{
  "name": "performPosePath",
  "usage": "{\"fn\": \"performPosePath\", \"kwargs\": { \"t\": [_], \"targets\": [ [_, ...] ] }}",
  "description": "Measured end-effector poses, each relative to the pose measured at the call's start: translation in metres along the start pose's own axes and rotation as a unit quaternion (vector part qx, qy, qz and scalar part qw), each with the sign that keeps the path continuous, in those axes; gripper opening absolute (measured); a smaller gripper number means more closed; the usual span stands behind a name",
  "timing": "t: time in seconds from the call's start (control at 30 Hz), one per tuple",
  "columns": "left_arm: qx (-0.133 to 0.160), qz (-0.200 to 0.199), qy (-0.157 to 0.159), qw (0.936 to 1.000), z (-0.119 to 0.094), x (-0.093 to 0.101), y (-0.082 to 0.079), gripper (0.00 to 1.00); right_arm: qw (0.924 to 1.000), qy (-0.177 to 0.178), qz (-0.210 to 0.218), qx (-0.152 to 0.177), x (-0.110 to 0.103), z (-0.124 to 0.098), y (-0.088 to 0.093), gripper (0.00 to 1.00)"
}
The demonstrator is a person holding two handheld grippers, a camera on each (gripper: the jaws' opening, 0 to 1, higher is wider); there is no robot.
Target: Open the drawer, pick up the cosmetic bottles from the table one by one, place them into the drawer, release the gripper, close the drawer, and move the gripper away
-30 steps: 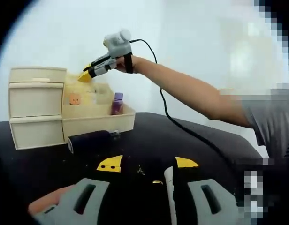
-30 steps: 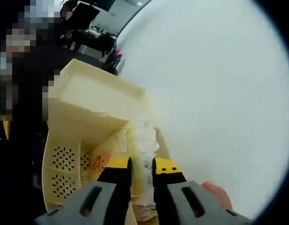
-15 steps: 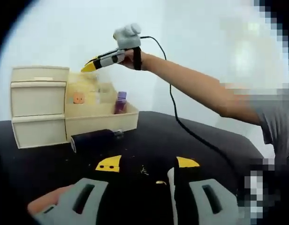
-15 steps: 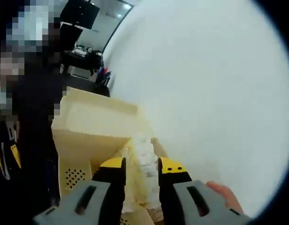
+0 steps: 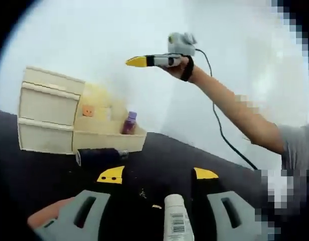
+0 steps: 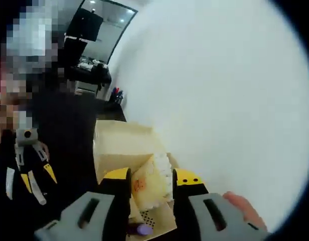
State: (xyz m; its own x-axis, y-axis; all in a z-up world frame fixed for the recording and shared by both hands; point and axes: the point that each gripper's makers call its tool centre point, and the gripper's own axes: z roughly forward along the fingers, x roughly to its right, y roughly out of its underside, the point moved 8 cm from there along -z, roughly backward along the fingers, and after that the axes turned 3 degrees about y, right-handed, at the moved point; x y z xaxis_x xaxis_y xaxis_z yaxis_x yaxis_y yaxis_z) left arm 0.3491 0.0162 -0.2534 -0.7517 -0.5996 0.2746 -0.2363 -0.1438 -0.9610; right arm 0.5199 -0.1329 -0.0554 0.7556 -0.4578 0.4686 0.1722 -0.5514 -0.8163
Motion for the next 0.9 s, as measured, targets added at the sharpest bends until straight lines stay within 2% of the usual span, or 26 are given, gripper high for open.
{"fn": "performPosePath", "kwargs": {
  "t": [0.03, 0.07, 0.1, 0.3, 0.53, 0.63, 0.9],
  "targets": [
    [0.001, 0.01, 0.0, 0.9999, -0.002, 0.002, -0.005, 0.47, 1.0, 0.002, 0.002, 0.002, 0.014, -0.004, -0.005, 0.29],
    [-0.001, 0.014, -0.003, 0.9999, -0.004, 0.003, -0.01, 0.47, 1.0, 0.002, 0.008, 0.001, 0.014, -0.011, -0.006, 0.29],
    [0.002, 0.019, -0.004, 0.9998, -0.006, 0.004, -0.016, 0.47, 1.0, 0.002, 0.007, -0.001, 0.004, -0.02, -0.004, 0.29],
    [0.015, 0.029, -0.012, 0.9994, -0.023, 0.012, -0.048, 0.44, 0.9999, -0.002, 0.001, -0.011, -0.01, -0.062, -0.005, 0.31],
    [0.045, 0.041, -0.025, 0.9978, -0.047, 0.029, -0.078, 0.44, 0.9997, -0.003, -0.023, 0.0, -0.042, -0.115, -0.017, 0.32],
    [0.052, 0.045, -0.024, 0.9973, -0.054, 0.036, -0.082, 0.44, 0.9992, -0.01, -0.037, 0.016, -0.06, -0.138, -0.021, 0.32],
    [0.048, 0.049, -0.047, 0.9965, -0.066, 0.042, -0.075, 0.41, 0.9973, -0.03, -0.047, 0.048, -0.096, -0.169, -0.02, 0.32]
  ]
}}
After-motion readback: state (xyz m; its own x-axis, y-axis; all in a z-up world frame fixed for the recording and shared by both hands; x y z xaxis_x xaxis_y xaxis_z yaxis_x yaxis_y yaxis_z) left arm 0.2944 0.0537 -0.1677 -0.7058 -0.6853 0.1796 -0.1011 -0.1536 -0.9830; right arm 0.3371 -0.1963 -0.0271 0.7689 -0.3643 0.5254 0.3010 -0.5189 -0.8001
